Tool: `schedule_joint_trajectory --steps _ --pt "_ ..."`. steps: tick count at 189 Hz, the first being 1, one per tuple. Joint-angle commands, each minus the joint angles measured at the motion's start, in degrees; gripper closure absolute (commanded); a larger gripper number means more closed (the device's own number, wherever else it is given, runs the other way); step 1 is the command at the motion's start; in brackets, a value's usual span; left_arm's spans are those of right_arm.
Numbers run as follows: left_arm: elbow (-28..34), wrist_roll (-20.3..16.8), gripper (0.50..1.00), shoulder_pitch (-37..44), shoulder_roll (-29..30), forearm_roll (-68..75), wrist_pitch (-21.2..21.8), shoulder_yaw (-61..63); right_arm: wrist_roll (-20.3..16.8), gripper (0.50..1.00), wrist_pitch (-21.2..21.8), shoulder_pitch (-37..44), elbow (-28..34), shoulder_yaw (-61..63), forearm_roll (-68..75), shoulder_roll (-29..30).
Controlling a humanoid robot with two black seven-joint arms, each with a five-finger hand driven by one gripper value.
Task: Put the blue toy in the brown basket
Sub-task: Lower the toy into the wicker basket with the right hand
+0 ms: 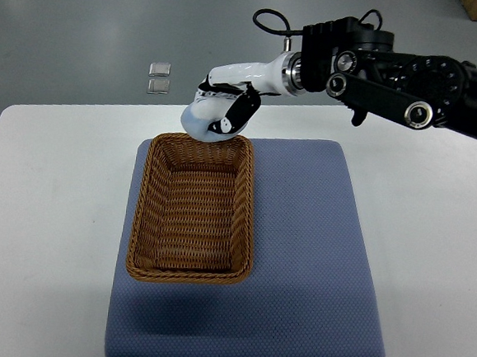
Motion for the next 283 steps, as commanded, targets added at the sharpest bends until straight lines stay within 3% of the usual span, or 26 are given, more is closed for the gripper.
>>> schedule_joint_trajectory --steps 1,30,146,201,237,264,283 --pt "0.0 0.0 0.5 0.0 0.0 0.0 0.0 0.0 0.0 0.922 -0.6 -0.1 -1.5 -1.5 0.0 3.9" --pt "0.0 0.0 0.5 0.0 0.0 0.0 0.0 0.1 0.0 0.922 -1.7 -1.2 -3.1 -2.2 0.0 8.0" --pt "-0.1 0.0 0.5 0.0 0.0 0.0 0.0 0.1 0.3 0.893 -3.7 -11.2 -4.7 -1.1 0.0 8.0" --pt "-0.2 0.0 0.5 0.0 0.0 0.0 0.0 0.1 0.4 0.854 -5.2 -15.6 -5.4 -1.1 0.0 8.0" --pt "0.0 0.0 0.5 0.0 0.0 0.0 0.0 0.2 0.4 0.81 -5.2 -16.9 -5.6 -1.1 -0.1 8.0" --pt "-0.1 0.0 0.5 0.0 0.0 0.0 0.0 0.1 0.6 0.711 -5.1 -16.9 -5.9 -1.1 -0.1 8.0" --pt "-0.1 0.0 0.5 0.0 0.0 0.0 0.0 0.2 0.7 0.693 -4.8 -16.8 -6.0 -1.0 0.0 8.0"
